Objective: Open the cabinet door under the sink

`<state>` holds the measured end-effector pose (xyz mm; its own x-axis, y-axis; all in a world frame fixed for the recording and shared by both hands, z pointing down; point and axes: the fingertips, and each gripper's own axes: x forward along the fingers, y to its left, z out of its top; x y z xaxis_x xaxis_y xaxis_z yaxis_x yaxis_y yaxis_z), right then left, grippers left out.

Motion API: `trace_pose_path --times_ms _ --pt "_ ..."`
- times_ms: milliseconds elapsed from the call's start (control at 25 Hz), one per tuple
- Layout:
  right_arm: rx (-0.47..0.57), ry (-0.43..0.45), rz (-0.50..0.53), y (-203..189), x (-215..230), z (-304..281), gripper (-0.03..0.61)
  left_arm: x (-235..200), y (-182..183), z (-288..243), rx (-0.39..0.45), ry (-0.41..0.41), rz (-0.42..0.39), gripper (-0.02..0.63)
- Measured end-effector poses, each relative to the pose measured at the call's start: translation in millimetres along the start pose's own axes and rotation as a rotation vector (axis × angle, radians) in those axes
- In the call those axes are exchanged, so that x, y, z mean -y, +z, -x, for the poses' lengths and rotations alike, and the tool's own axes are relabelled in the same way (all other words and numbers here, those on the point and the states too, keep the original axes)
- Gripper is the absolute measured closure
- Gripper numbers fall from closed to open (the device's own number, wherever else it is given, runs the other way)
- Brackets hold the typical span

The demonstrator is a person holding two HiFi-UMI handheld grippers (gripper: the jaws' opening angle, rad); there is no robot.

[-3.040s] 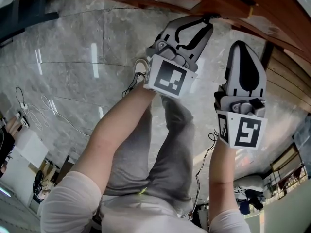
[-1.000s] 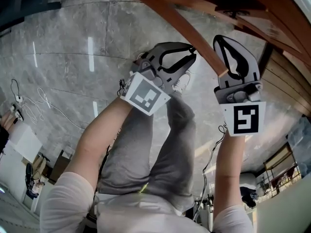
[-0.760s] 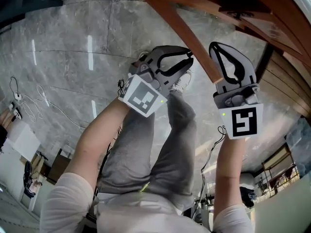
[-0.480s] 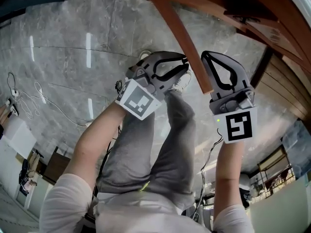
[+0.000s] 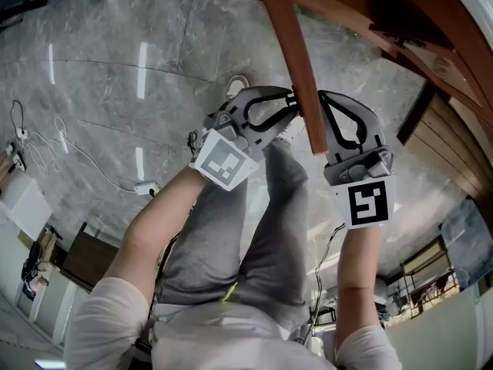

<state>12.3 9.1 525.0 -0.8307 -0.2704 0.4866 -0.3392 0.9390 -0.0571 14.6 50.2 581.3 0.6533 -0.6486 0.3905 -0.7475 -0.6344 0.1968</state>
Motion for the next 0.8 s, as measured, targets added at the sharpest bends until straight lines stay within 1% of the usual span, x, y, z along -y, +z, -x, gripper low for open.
trace_pose_path --times_ms 200,440,640,800 --pt "0.006 0.031 -0.001 3 -15 -7 0.548 -5 -6 17 -0.019 0.059 0.019 0.508" --pt "0.026 0.035 -0.014 7 -29 -16 0.548 -10 -12 34 -0.029 0.098 0.011 0.503" --pt "0.013 0.055 -0.028 7 -43 -19 0.548 -14 -16 49 -0.029 0.139 0.044 0.503" --pt "0.01 0.064 -0.029 11 -50 -23 0.548 -18 -14 64 -0.029 0.168 0.047 0.529"
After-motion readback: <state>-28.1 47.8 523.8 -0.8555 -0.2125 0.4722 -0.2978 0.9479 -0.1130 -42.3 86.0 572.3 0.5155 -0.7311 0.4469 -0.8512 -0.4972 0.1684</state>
